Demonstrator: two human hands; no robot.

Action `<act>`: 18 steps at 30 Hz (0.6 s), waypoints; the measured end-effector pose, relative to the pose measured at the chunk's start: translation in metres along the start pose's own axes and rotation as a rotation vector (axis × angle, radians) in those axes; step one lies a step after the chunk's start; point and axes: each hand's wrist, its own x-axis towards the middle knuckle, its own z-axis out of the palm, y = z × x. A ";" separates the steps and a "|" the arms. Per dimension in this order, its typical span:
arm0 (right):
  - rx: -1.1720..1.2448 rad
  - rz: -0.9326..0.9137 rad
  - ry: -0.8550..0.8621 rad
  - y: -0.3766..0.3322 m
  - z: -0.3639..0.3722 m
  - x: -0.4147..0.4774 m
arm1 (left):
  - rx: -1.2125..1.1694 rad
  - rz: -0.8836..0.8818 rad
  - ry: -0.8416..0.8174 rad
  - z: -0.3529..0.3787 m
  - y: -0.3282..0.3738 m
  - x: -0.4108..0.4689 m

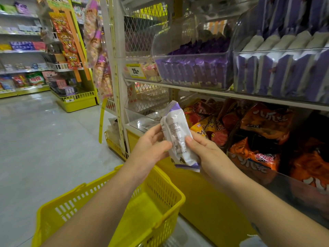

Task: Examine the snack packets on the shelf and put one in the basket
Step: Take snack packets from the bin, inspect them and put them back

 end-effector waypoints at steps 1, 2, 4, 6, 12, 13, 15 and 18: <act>0.023 0.019 0.004 0.001 -0.003 0.001 | 0.039 0.016 -0.008 0.002 -0.001 0.000; 0.052 0.037 0.000 0.001 -0.004 0.001 | 0.086 0.040 -0.021 0.005 -0.002 -0.001; 0.122 0.078 0.005 0.001 -0.005 0.002 | 0.187 0.079 -0.054 0.010 -0.005 -0.003; 0.208 0.112 0.031 0.002 -0.005 0.003 | 0.264 0.092 -0.072 0.012 -0.006 -0.005; 0.293 0.179 0.178 0.006 -0.005 0.008 | 0.455 0.081 -0.028 0.005 0.000 -0.009; 0.278 0.175 0.199 0.006 -0.004 0.008 | 0.520 0.102 -0.005 0.006 0.002 -0.011; 0.194 0.124 0.213 0.006 -0.002 0.009 | 0.644 0.187 0.027 0.008 0.004 -0.013; 0.210 0.073 0.242 0.005 0.000 0.011 | 0.677 0.301 0.009 0.012 0.008 -0.015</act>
